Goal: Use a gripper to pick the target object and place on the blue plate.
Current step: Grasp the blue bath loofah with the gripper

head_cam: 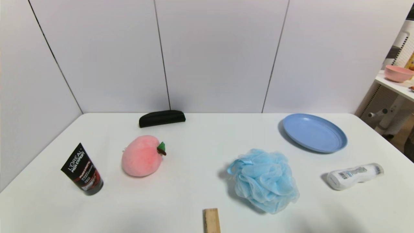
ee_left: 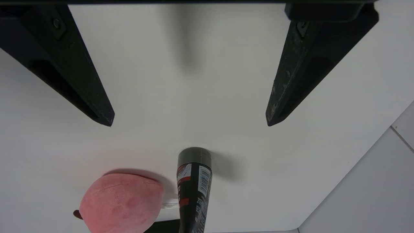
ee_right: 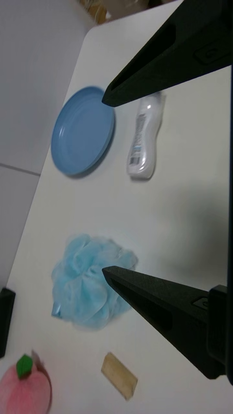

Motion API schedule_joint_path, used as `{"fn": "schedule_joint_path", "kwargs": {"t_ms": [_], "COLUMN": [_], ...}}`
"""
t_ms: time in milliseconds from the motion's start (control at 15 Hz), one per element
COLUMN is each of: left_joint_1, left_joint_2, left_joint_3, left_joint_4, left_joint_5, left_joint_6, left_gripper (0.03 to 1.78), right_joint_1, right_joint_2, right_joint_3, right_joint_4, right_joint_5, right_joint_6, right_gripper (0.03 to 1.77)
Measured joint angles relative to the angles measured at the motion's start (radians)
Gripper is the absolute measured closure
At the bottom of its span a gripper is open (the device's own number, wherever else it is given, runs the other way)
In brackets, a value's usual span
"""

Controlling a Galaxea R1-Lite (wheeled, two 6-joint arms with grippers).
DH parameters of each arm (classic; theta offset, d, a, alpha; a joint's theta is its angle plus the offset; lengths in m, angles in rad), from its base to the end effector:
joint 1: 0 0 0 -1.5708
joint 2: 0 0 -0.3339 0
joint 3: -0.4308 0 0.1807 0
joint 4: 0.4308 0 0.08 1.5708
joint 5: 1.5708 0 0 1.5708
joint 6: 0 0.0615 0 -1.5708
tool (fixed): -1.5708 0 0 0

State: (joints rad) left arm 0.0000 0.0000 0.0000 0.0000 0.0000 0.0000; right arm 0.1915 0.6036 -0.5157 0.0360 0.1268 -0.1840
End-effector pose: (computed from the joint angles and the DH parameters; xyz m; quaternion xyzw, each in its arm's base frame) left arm -0.0282 0.0000 0.0755 0.0000 0.0000 0.0000 1.0000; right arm 0.0331 0.0143 0.2329 -0.0925 0.0471 0.1632 0.9811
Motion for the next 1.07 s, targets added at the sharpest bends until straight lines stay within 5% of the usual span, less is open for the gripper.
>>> {"fn": "schedule_joint_path", "kwargs": {"t_ms": [200,667,1067], "left_joint_1": [0.0,0.0,0.0], "left_joint_2": [0.0,0.0,0.0], "left_joint_3": [0.0,0.0,0.0], "left_joint_4": [0.0,0.0,0.0], "left_joint_5": [0.0,0.0,0.0], "left_joint_6": [0.0,0.0,0.0], "left_gripper": [0.12,0.12,0.12], "right_joint_1": [0.137,0.351,0.418], "right_joint_2": [0.267,0.748,0.996], "right_joint_3": [-0.217,-0.633,-0.764], "right_joint_4": [0.081,0.491,0.544], "right_joint_5": [0.009,0.011,-0.007], "right_joint_6": [-0.015,-0.019,-0.022], "right_gripper": [0.1,0.1,0.1]}}
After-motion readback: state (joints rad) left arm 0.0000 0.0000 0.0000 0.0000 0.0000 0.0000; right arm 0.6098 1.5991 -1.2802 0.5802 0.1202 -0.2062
